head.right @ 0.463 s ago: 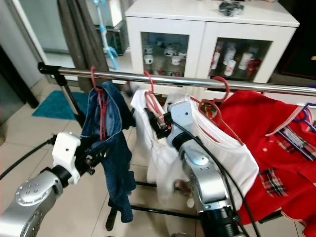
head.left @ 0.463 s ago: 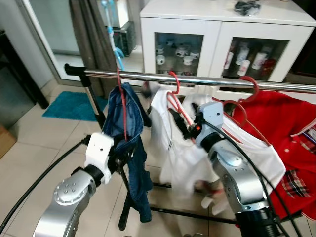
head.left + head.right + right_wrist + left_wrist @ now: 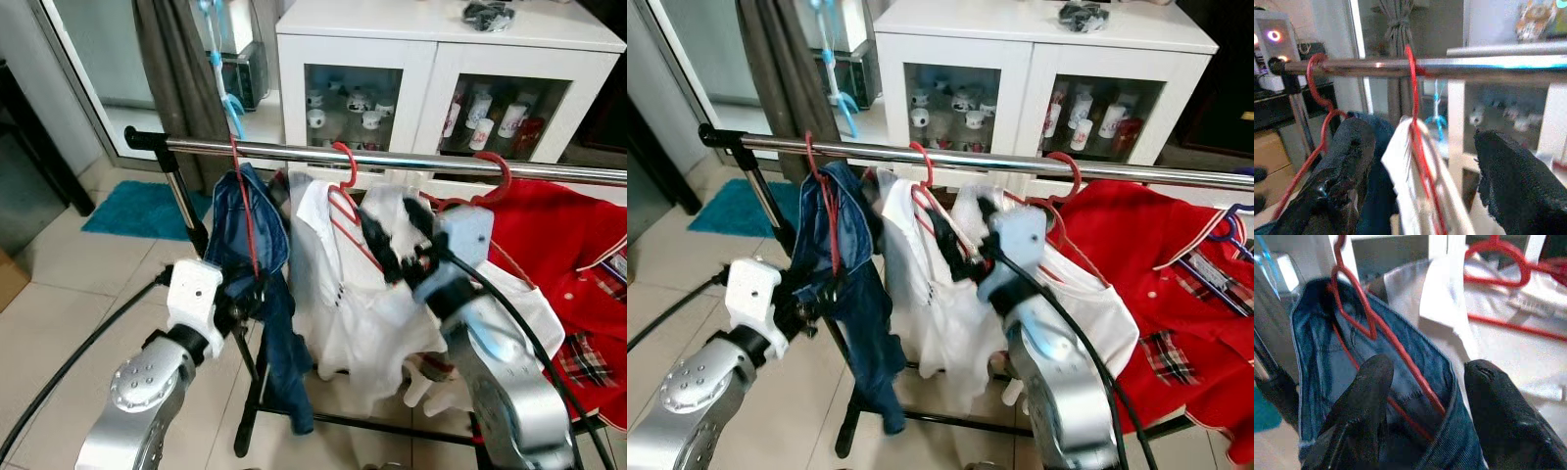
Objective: Hang hanger
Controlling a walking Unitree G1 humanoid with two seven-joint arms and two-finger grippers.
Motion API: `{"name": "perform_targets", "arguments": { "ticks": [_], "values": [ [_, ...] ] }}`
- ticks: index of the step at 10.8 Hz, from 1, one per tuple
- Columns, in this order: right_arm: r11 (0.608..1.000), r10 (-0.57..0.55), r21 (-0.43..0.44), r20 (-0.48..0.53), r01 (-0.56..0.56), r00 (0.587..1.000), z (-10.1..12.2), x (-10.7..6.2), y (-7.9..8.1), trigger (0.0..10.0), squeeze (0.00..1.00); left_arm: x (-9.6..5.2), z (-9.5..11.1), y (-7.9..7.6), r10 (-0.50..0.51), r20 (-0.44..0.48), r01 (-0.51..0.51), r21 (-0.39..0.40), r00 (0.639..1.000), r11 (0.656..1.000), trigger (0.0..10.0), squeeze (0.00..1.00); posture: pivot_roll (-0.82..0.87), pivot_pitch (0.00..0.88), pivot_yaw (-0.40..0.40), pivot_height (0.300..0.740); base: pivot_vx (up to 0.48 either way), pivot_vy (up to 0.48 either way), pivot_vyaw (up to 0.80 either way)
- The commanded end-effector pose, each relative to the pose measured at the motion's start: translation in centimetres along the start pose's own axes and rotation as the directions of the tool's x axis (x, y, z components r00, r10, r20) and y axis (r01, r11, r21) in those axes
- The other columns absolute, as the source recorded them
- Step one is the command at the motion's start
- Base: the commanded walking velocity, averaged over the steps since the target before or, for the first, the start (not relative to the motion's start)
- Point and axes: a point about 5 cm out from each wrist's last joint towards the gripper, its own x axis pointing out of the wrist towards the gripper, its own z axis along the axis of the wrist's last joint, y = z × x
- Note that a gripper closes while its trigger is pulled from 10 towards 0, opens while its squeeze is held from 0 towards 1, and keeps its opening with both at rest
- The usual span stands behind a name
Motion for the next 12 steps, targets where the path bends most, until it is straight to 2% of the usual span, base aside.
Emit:
{"name": "perform_targets", "arguments": {
  "ticks": [1, 7, 8, 10, 12],
  "values": [
    [0.999, 0.024, 0.027, 0.007, -0.024, 1.0, 0.41, -0.05, 0.2, 10.0, 0.0, 0.07, 0.88, 0.22, 0.018, 0.04, -0.018, 0.003, 0.999, 1.0, 10.0, 0.0, 0.01, 0.0, 0.033, 0.74, 0.0, -0.48, 0.0],
    [0.996, 0.088, 0.038, -0.046, -0.086, 0.995, 0.44, 0.26, 0.38, 10.0, 0.0, 0.03, 0.84, 0.22, 0.021, 0.047, -0.022, 0.02, 0.999, 1.0, 10.0, 0.0, 0.01, 0.0, 0.021, 0.74, 0.0, -0.449, 0.0],
    [0.994, 0.102, 0.039, -0.045, -0.1, 0.994, 0.54, 0.31, 0.54, 10.0, 0.0, -0.08, 0.68, 0.34, 0.02, 0.041, -0.019, -0.013, 0.999, 1.0, 10.0, 0.0, 0.01, 0.0, 0.022, 0.74, 0.0, 0.0, 0.0],
    [0.993, 0.115, 0.044, -0.057, -0.113, 0.992, 0.51, 0.28, 0.57, 10.0, 0.0, -0.24, 0.55, 0.39, 0.001, 0.03, -0.001, 0.006, 1.0, 1.0, 10.0, 0.0, 0.02, 0.0, 0.02, 0.74, 0.0, 0.0, 0.0],
    [0.995, 0.098, 0.011, -0.093, -0.097, 0.991, 0.4, 0.58, -0.15, 10.0, 0.0, -0.5, 0.38, 0.48, -0.014, 0.017, 0.013, 0.015, 1.0, 1.0, 10.0, 0.0, 0.03, 0.0, 0.019, 0.74, 0.0, 0.0, 0.0]
  ]
}}
